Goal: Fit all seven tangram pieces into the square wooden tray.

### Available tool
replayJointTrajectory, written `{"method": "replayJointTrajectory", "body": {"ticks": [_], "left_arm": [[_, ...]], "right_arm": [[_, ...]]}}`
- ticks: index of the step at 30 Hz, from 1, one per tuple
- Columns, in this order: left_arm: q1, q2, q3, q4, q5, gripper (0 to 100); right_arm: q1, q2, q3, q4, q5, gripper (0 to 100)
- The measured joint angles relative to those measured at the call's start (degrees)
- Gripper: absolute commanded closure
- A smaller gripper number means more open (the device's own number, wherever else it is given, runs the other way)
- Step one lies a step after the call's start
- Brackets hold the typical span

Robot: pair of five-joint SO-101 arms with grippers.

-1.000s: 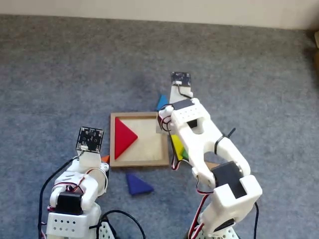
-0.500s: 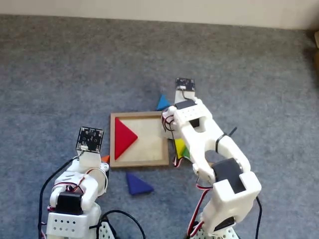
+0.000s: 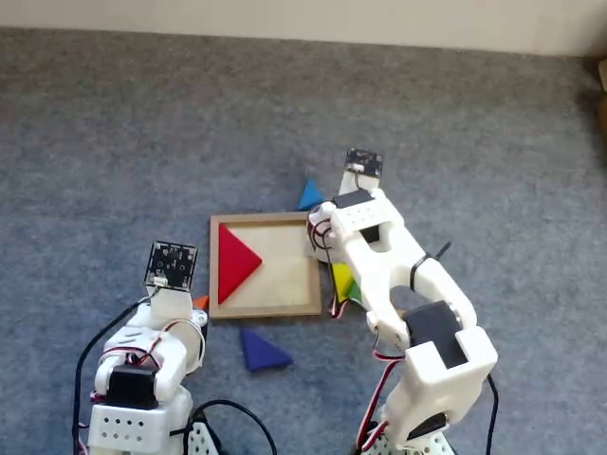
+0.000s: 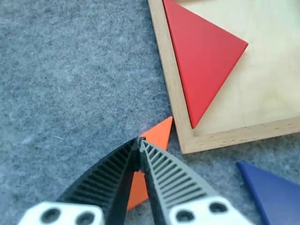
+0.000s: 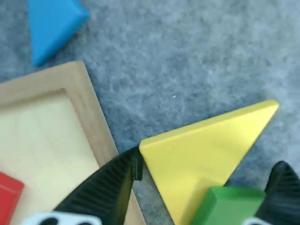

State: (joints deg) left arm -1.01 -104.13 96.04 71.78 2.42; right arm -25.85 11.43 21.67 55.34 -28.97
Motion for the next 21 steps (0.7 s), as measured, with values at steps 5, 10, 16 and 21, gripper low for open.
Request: {"method": "replayJointTrajectory", "body": {"ticks": [5, 10, 16, 21], "left_arm": [[0.0, 0.0, 0.0, 0.0, 0.0, 99], [0.0, 0.0, 0.0, 0.0, 0.0, 99], [0.0, 0.0, 0.0, 0.0, 0.0, 99], [0.0, 0.0, 0.0, 0.0, 0.0, 99]], "right_arm": [[0.0, 0.0, 0.0, 0.0, 4.48, 60.2], [0.0, 0.0, 0.0, 0.0, 14.42, 60.2], [0.18, 0.0, 0.0, 0.0, 27.16, 60.2], [0.88, 0.0, 0.0, 0.0, 36.31, 60.2]]}}
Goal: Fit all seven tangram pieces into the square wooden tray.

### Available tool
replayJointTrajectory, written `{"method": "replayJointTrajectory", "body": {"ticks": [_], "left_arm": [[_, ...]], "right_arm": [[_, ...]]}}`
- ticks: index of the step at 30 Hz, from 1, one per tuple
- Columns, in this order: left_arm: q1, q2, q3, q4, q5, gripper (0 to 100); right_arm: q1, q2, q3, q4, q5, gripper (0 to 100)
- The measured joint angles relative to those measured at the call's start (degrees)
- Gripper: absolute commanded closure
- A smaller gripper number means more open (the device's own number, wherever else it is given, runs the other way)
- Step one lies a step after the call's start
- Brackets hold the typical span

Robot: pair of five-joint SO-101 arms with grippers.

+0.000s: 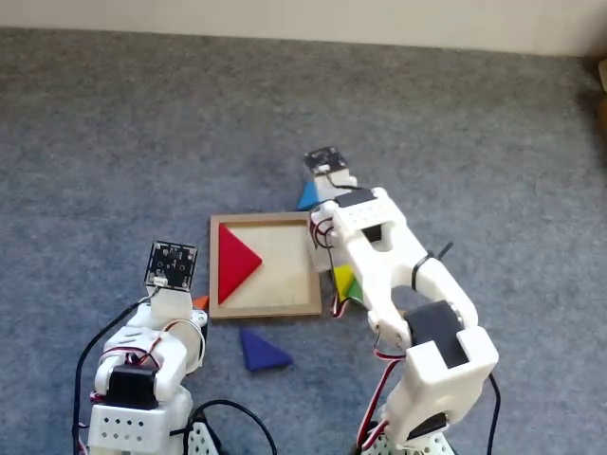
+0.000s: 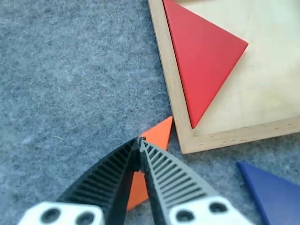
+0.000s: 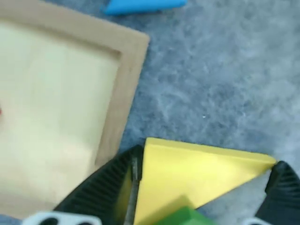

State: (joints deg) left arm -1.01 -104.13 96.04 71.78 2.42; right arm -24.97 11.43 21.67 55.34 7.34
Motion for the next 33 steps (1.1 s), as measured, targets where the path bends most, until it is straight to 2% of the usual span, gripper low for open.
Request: {"method": "replayJointTrajectory", "body": {"ticks": [3, 13, 23, 28, 33], "left_arm": [[0.0, 0.0, 0.0, 0.0, 0.0, 99], [0.0, 0.0, 0.0, 0.0, 0.0, 99], [0.0, 0.0, 0.0, 0.0, 0.0, 99], [0.0, 0.0, 0.0, 0.0, 0.0, 99], [0.0, 0.0, 0.0, 0.0, 0.0, 99]], "right_arm": [[0.53, 0.0, 0.0, 0.44, 1.93, 60.2], [0.97, 0.0, -11.6, 16.0, 1.93, 60.2], [0.97, -1.05, -12.13, 20.22, -8.35, 60.2], [0.97, -9.49, -12.13, 20.84, -14.24, 60.2], [0.97, -14.33, -9.93, 20.66, -15.91, 60.2]]}}
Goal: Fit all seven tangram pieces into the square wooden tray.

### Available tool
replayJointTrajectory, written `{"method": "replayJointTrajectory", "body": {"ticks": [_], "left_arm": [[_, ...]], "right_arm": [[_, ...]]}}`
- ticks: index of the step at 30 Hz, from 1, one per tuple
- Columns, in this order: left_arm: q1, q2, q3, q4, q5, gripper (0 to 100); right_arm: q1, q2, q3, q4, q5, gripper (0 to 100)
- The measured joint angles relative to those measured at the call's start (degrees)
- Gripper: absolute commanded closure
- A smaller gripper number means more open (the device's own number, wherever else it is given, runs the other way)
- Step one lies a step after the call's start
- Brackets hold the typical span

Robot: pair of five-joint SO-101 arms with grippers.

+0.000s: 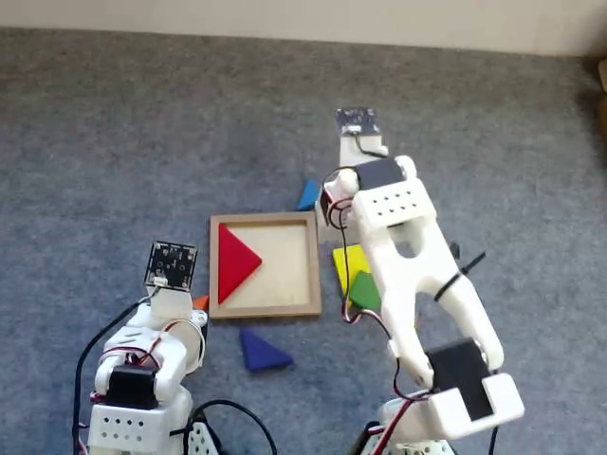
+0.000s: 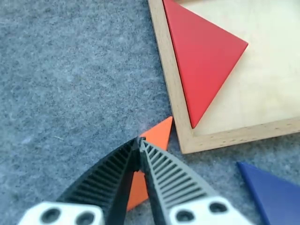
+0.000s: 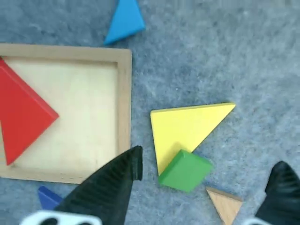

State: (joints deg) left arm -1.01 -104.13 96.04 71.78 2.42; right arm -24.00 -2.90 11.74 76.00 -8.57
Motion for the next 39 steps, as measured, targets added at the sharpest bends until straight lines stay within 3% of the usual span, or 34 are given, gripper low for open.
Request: {"method": "replayJointTrajectory", "body": {"ticks": [8, 13, 18, 23, 39], "left_arm": [[0.0, 0.0, 0.0, 0.0, 0.0, 99], [0.0, 0.0, 0.0, 0.0, 0.0, 99], [0.0, 0.0, 0.0, 0.0, 0.0, 99], [0.0, 0.0, 0.0, 0.0, 0.0, 99], [0.0, 0.0, 0.0, 0.0, 0.0, 99]], "right_arm": [[0.0, -0.35, 3.87, -5.36, -8.35, 60.2], [0.0, -0.35, 5.45, -8.97, -18.29, 60.2], [0.0, -0.35, 13.45, -19.43, -29.19, 60.2], [-0.09, -0.35, 19.6, -27.87, -30.68, 60.2], [-1.23, -0.35, 20.4, -28.84, -31.03, 60.2]]}}
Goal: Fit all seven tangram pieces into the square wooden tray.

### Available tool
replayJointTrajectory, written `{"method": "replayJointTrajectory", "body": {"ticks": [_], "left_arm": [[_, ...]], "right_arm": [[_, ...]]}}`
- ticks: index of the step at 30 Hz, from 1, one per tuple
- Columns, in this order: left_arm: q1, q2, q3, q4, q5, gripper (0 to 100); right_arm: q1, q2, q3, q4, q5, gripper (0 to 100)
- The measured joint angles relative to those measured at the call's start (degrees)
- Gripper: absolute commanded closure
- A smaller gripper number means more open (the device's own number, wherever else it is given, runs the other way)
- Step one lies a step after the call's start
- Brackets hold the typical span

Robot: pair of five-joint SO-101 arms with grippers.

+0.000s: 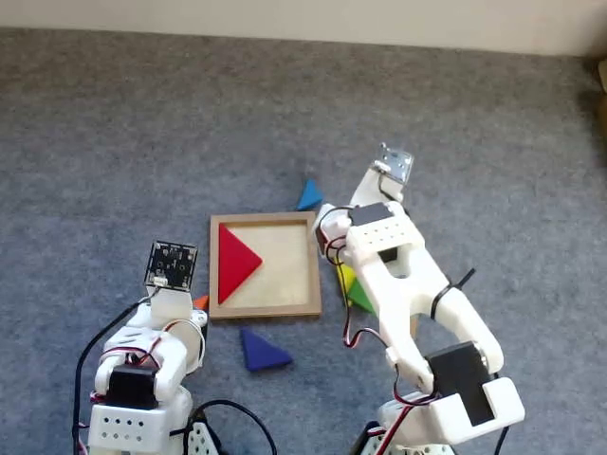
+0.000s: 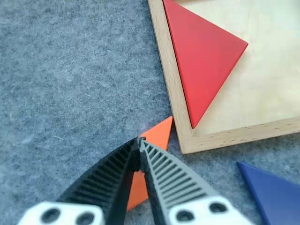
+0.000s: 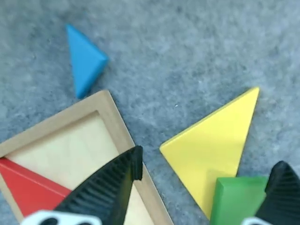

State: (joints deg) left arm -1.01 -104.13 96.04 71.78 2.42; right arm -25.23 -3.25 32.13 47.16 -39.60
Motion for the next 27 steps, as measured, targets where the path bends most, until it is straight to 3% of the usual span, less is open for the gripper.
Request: {"method": "replayJointTrajectory", "body": {"ticks": [27], "left_arm": [[0.0, 0.0, 0.0, 0.0, 0.0, 99]], "right_arm": [[-0.79, 9.93, -3.16, 3.6, -3.25, 60.1]]}}
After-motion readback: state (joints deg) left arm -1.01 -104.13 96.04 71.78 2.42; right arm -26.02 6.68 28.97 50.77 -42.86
